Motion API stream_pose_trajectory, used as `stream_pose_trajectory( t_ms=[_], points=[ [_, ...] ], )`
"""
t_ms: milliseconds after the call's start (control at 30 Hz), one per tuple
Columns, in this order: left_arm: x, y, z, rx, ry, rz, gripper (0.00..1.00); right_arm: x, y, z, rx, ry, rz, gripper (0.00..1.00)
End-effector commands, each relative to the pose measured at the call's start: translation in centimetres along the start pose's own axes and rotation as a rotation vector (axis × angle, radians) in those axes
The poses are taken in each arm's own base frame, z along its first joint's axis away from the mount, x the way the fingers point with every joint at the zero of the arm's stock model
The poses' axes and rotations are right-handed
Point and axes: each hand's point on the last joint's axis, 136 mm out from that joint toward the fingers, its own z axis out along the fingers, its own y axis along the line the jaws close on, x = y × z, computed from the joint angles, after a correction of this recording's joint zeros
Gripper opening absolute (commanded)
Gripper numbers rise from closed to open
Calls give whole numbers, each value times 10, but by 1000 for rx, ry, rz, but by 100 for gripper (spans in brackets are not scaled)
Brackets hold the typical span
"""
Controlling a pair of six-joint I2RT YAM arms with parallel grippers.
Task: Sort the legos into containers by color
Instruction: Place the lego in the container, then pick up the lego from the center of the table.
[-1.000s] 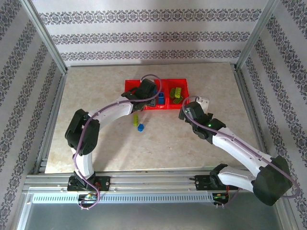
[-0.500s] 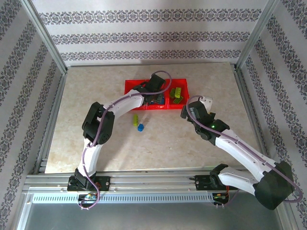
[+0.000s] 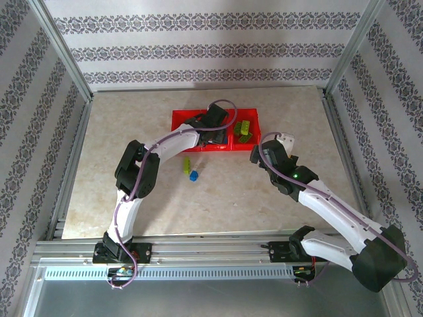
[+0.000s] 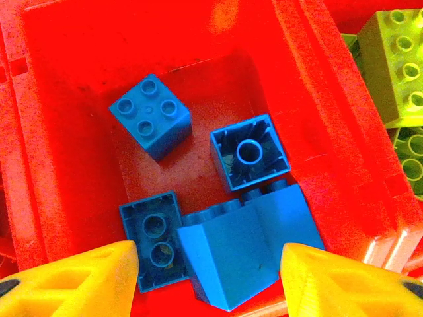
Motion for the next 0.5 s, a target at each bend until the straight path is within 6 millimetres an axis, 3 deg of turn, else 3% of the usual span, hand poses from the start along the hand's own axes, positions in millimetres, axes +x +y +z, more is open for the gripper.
stream_pose_trajectory(
  t_ms=[0,267,467],
  points=[
    [-21,-3,-31,16,-80,-23,60,1,-4,1,11,-1,4,98],
    [-34,16,-86,12,-217,-93,69,5,1,4,-10,20,12,98],
    [-25,49,-127,-69,-328,-159,90,9,11,8,-37,42,3,98]
  ],
)
